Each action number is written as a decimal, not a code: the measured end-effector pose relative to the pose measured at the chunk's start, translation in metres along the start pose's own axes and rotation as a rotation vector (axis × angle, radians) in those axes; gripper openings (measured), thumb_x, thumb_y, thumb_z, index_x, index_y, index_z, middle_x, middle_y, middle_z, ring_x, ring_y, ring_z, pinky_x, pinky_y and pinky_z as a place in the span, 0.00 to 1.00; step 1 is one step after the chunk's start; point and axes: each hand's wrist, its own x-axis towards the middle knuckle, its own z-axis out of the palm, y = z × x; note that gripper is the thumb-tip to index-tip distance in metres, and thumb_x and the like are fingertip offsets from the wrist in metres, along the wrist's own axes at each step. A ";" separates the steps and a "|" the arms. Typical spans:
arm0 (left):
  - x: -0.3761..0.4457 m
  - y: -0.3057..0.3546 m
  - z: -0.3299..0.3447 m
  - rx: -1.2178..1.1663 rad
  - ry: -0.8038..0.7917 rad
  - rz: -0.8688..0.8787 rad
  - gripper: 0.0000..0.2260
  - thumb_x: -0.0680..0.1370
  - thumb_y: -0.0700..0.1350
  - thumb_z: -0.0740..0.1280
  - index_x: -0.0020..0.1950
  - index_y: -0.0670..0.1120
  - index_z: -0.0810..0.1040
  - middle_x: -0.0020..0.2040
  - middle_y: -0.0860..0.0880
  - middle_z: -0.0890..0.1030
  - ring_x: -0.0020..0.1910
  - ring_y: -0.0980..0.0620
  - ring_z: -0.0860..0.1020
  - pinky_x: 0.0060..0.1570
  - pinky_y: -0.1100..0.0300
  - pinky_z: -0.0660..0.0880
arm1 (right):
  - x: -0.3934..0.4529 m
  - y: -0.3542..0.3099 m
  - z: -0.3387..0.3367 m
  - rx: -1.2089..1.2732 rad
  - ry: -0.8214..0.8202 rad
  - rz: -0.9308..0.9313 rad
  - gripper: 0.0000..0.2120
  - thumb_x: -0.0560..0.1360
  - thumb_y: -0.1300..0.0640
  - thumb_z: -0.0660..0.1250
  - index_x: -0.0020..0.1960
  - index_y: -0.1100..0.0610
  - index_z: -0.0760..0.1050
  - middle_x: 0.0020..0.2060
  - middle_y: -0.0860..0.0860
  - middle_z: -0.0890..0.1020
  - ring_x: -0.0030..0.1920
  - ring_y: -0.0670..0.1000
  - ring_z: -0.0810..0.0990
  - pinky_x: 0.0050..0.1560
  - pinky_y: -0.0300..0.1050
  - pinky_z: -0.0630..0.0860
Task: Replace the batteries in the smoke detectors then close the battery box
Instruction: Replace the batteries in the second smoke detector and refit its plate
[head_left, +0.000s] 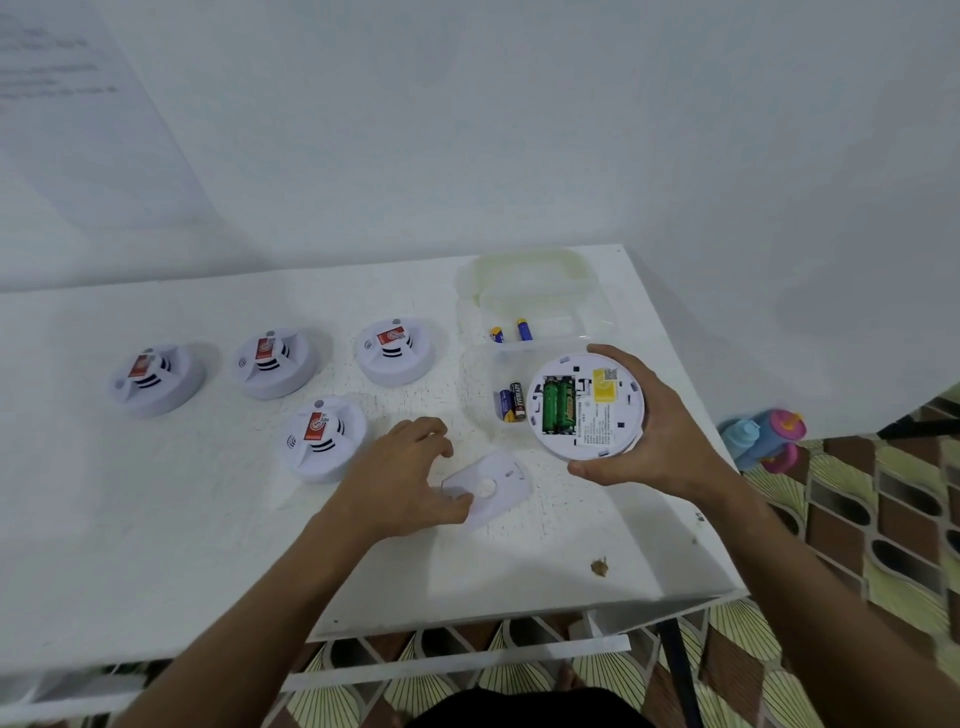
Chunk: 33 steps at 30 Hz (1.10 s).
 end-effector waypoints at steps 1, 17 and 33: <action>0.001 0.001 -0.003 -0.014 0.023 0.014 0.32 0.64 0.67 0.64 0.59 0.47 0.79 0.65 0.53 0.74 0.62 0.52 0.73 0.57 0.58 0.73 | 0.001 0.001 0.001 -0.006 -0.004 -0.002 0.51 0.54 0.46 0.82 0.73 0.47 0.64 0.66 0.44 0.76 0.66 0.51 0.74 0.68 0.55 0.73; 0.037 0.068 -0.072 -0.206 0.114 0.284 0.20 0.71 0.50 0.72 0.62 0.53 0.78 0.55 0.55 0.82 0.46 0.58 0.78 0.42 0.68 0.74 | 0.009 -0.015 0.007 0.092 -0.038 -0.086 0.46 0.56 0.51 0.81 0.70 0.48 0.65 0.63 0.47 0.77 0.65 0.51 0.77 0.62 0.43 0.77; 0.042 0.093 -0.088 0.024 -0.093 0.230 0.27 0.68 0.52 0.75 0.63 0.51 0.68 0.50 0.50 0.80 0.46 0.51 0.78 0.40 0.53 0.80 | 0.009 -0.020 0.011 -0.066 0.040 -0.180 0.44 0.54 0.41 0.78 0.65 0.26 0.63 0.58 0.28 0.75 0.58 0.45 0.77 0.60 0.38 0.75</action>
